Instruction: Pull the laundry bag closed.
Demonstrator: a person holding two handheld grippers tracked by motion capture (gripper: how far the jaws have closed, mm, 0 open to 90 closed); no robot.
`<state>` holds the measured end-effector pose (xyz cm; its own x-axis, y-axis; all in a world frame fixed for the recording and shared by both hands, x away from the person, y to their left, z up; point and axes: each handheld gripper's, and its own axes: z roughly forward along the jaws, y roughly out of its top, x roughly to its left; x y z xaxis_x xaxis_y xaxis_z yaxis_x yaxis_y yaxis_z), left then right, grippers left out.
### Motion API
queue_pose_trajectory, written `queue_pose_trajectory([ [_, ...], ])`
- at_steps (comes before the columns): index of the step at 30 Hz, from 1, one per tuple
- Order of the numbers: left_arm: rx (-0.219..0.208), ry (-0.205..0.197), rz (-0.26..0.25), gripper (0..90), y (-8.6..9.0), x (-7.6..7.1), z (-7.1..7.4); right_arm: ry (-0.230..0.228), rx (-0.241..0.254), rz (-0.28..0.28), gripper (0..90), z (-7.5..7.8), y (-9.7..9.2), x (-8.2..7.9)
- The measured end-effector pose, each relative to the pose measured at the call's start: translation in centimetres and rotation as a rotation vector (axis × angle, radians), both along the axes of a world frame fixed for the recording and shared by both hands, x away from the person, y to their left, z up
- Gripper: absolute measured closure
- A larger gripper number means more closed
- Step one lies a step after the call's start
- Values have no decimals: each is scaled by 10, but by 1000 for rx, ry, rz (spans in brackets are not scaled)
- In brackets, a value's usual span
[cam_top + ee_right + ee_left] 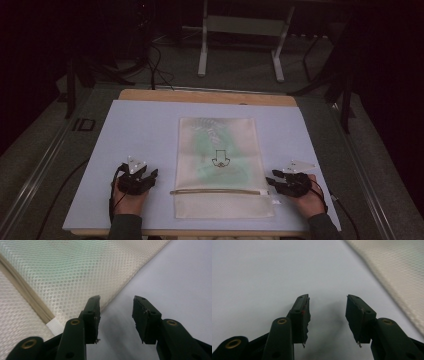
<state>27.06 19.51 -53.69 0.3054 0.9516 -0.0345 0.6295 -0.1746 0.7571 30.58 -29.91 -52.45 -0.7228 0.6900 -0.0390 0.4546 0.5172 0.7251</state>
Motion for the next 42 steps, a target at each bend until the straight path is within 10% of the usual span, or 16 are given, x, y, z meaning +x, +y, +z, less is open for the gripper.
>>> queue_pose_trajectory([
  [42, -20, -14, -144, 587, -10, -1, 0, 86, -124, 215, 542, 22, 39, -9],
])
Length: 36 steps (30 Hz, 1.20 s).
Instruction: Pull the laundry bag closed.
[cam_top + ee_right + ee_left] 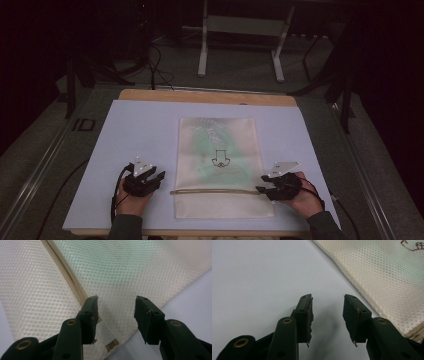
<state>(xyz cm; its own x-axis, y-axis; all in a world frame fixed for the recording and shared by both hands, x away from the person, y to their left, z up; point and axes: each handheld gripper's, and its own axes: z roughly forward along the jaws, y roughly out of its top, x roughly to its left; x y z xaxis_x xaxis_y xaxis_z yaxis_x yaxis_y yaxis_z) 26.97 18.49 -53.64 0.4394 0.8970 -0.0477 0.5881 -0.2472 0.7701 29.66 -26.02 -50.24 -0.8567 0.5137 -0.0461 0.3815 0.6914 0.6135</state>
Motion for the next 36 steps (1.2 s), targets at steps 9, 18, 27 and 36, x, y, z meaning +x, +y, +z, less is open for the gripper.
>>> queue_pose_trajectory([
  [9, -3, -1, -5, 588, 1, 0, 0, 10, -43, 46, 522, 4, 10, -2],
  [18, 4, 1, -15, 585, -2, 0, -1, 11, -68, 104, 516, 8, 29, -2],
  [27, 4, 14, -27, 585, -4, 1, -3, 5, -96, 161, 510, 10, 48, -1],
  [36, -1, 11, -40, 585, -4, 1, -3, -4, -108, 198, 501, 14, 63, 0],
])
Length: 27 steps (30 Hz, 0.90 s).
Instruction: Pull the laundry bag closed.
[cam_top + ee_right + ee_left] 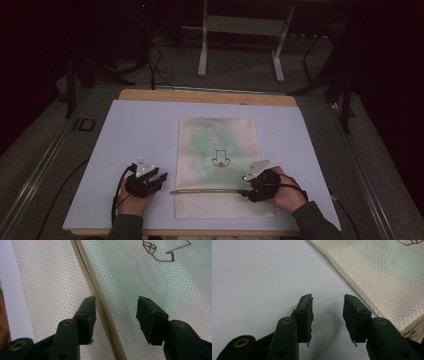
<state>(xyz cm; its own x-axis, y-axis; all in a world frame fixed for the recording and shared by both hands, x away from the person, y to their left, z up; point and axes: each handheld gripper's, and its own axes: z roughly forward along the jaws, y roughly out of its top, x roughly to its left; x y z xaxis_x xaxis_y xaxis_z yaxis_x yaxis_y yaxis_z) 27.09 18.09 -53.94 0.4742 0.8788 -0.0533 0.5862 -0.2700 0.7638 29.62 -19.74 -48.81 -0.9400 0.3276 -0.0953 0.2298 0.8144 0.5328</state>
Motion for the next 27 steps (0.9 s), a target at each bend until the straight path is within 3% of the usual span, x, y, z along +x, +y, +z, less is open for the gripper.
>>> queue_pose_trajectory([
  [27, 3, 3, -5, 585, 0, 0, 1, 9, -25, 124, 501, 8, 53, 5],
])
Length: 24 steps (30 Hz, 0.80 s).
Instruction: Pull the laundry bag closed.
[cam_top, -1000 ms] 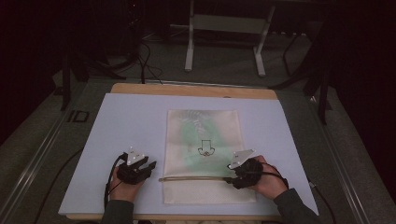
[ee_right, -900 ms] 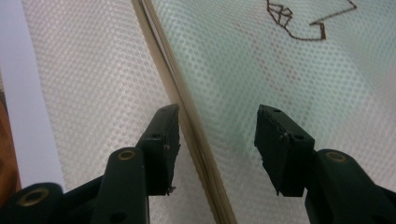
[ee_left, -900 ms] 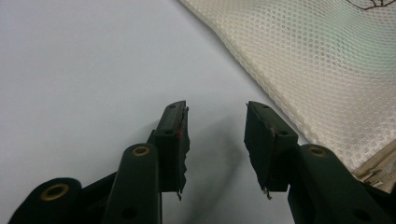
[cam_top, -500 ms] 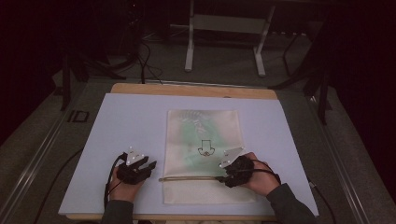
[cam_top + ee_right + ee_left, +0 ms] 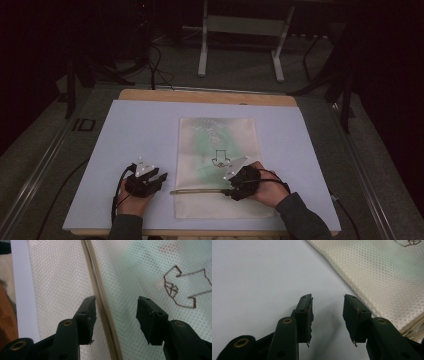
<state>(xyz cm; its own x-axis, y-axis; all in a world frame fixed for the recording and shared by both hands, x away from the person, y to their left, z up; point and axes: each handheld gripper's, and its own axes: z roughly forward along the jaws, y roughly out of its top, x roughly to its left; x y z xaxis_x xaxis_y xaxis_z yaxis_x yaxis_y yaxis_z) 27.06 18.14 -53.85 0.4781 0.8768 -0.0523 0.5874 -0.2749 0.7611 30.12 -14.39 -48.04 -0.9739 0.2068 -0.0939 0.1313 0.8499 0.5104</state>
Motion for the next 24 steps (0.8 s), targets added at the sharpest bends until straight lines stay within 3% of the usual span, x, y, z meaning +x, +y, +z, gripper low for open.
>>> queue_pose_trajectory([
  [24, -9, -4, 2, 585, 0, 0, 0, 10, -7, 67, 530, 2, 38, 2],
])
